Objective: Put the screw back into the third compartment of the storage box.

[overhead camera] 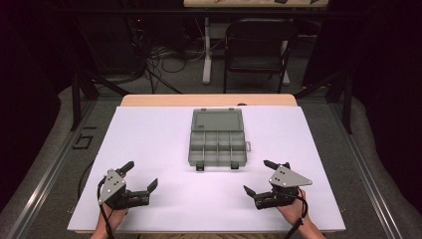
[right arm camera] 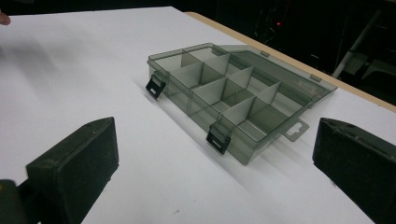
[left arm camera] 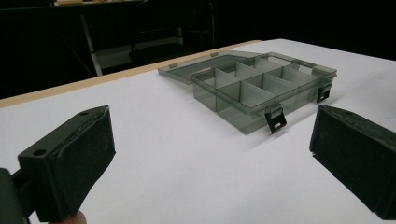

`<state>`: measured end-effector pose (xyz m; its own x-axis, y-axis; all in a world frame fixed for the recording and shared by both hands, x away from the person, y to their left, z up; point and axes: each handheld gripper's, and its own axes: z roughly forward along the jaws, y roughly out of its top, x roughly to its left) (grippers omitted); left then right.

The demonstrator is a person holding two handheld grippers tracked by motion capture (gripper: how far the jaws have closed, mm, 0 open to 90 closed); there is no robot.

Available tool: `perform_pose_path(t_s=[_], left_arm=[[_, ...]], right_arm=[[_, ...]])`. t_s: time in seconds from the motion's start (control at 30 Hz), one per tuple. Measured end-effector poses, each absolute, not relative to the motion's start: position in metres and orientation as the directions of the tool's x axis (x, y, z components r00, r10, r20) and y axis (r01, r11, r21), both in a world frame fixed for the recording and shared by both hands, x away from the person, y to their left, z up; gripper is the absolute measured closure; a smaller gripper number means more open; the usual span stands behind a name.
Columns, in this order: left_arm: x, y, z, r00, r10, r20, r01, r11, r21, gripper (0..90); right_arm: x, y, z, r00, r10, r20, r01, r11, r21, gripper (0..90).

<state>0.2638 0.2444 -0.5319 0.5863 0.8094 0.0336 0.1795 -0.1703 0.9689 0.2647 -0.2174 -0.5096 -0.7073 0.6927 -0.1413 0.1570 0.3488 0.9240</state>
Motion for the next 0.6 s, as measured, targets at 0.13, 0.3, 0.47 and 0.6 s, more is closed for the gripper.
perform_pose_path(t_s=[0.13, 0.3, 0.47, 0.6], left_arm=[[0.263, 0.245, -0.532, 0.582, 0.813, 0.031, 0.176, -0.164, 0.971, 0.0], [0.262, 0.246, -0.531, 0.585, 0.810, 0.037, 0.175, -0.171, 0.970, 0.0], [0.262, 0.247, -0.531, 0.587, 0.809, 0.036, 0.176, -0.171, 0.969, 0.0], [0.262, 0.246, -0.531, 0.587, 0.809, 0.036, 0.174, -0.170, 0.970, 0.0]], right_arm=[[0.257, -0.225, -0.511, -0.704, 0.695, -0.148, 0.135, 0.335, 0.933, 0.0], [0.248, -0.232, -0.509, -0.703, 0.689, -0.175, 0.079, 0.320, 0.944, 0.0], [0.243, -0.238, -0.511, -0.691, 0.702, -0.171, 0.089, 0.318, 0.944, 0.0], [0.241, -0.241, -0.512, -0.681, 0.715, -0.159, 0.100, 0.305, 0.947, 0.0]])
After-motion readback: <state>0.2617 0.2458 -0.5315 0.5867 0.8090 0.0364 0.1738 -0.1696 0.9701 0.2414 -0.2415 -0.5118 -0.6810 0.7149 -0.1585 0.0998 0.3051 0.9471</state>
